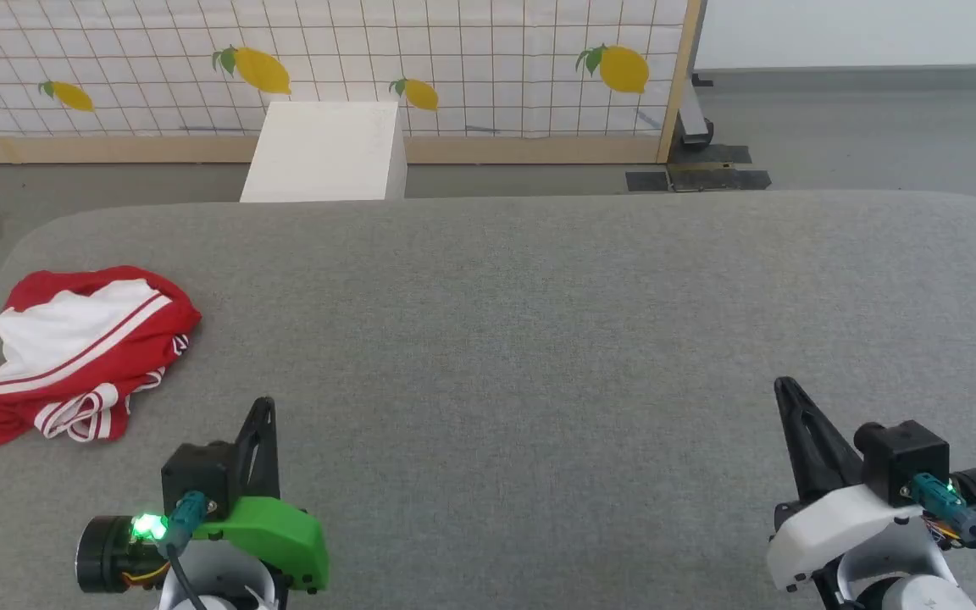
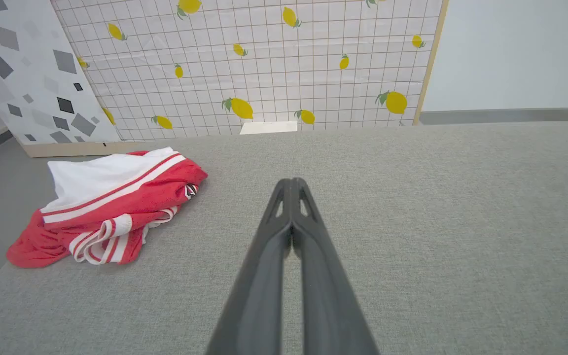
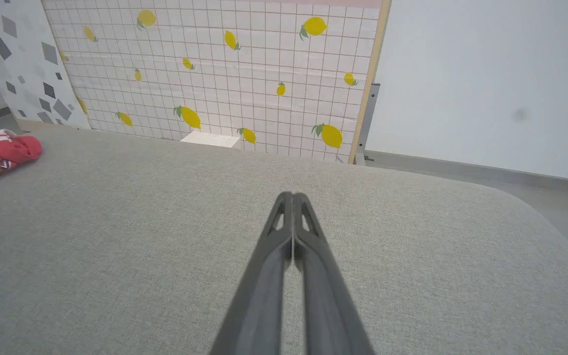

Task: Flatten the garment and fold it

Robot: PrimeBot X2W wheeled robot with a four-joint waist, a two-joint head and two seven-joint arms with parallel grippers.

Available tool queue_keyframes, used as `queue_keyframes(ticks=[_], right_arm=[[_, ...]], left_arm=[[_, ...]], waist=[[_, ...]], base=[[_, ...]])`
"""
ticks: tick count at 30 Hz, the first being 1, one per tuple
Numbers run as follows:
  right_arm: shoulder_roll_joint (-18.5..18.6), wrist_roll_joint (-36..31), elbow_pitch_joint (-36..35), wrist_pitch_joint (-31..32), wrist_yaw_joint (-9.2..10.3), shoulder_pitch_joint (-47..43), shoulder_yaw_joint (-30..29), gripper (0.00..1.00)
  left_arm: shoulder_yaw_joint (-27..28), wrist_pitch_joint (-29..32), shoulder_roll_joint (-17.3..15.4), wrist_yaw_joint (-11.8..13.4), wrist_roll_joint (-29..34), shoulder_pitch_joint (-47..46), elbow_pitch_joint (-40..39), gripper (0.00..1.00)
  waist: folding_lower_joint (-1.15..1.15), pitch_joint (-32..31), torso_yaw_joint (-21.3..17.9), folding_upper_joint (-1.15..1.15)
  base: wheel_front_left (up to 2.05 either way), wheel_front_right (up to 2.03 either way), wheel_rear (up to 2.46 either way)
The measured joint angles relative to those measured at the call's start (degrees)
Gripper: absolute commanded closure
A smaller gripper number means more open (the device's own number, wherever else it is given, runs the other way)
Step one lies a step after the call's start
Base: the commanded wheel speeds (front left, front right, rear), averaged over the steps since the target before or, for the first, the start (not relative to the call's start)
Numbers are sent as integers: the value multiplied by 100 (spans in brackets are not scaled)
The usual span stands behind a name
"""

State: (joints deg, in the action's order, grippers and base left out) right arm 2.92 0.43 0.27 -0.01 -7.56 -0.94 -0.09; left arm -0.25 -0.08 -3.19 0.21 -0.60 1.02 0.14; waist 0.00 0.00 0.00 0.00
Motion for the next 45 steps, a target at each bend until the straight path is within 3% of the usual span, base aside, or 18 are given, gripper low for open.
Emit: queue_keyframes(ticks=[20, 21, 45], right_arm=[[0, 0, 0, 0, 0, 0, 0, 100], [0, 2, 1, 0, 0, -1, -1, 0], [1, 13, 64, -189, 0, -5, -350, 0]], left_arm=[[0, 0, 0, 0, 0, 0, 0, 100], [-2, 0, -1, 1, -1, 2, 0, 0], [-98, -201, -1, 43, -51, 18, -19, 0]], waist=[[0, 0, 0, 0], [0, 0, 0, 0], [0, 18, 20, 0]], base=[[0, 0, 0], [0, 0, 0], [0, 0, 0]])
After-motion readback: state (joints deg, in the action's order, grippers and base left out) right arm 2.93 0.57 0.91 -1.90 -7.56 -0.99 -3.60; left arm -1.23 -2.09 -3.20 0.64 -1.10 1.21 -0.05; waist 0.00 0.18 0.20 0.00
